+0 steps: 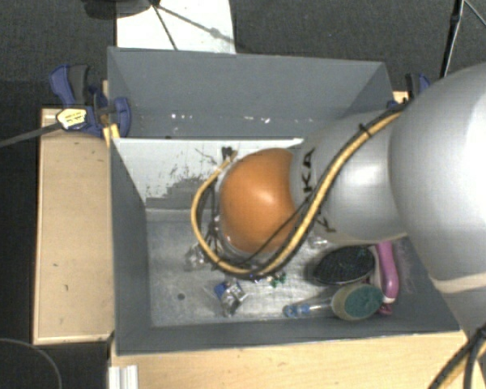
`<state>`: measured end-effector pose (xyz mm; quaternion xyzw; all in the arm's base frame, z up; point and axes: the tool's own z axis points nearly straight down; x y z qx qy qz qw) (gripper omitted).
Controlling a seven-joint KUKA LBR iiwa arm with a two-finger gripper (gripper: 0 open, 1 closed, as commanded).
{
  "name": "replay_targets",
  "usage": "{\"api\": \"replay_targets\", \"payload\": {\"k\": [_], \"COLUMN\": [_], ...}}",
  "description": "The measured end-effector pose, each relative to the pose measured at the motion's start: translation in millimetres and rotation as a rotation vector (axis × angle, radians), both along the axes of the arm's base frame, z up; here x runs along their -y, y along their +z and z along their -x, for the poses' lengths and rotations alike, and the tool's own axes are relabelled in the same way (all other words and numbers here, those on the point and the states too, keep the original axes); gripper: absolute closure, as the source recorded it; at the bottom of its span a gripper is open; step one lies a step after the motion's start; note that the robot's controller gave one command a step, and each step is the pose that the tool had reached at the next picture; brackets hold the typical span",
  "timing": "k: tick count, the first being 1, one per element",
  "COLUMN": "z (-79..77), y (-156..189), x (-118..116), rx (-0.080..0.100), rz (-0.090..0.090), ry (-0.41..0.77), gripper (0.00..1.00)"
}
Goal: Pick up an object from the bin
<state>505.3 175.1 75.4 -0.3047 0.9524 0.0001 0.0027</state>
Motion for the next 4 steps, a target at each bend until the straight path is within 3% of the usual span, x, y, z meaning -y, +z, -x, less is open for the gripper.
{"api": "replay_targets", "payload": {"k": [1, 2, 3, 4], "z": [19.0, 24.3, 26.5, 25.0], "y": [-3, -3, -4, -2], "x": [90, 38, 16, 13], "rx": [0.009, 0.007, 0.004, 0.009], "rz": [-0.002, 0.001, 0.001, -0.002], "ry": [0.338, 0.491, 0.602, 0.594], "gripper": [0.0, 0.0, 0.0, 1.0]}}
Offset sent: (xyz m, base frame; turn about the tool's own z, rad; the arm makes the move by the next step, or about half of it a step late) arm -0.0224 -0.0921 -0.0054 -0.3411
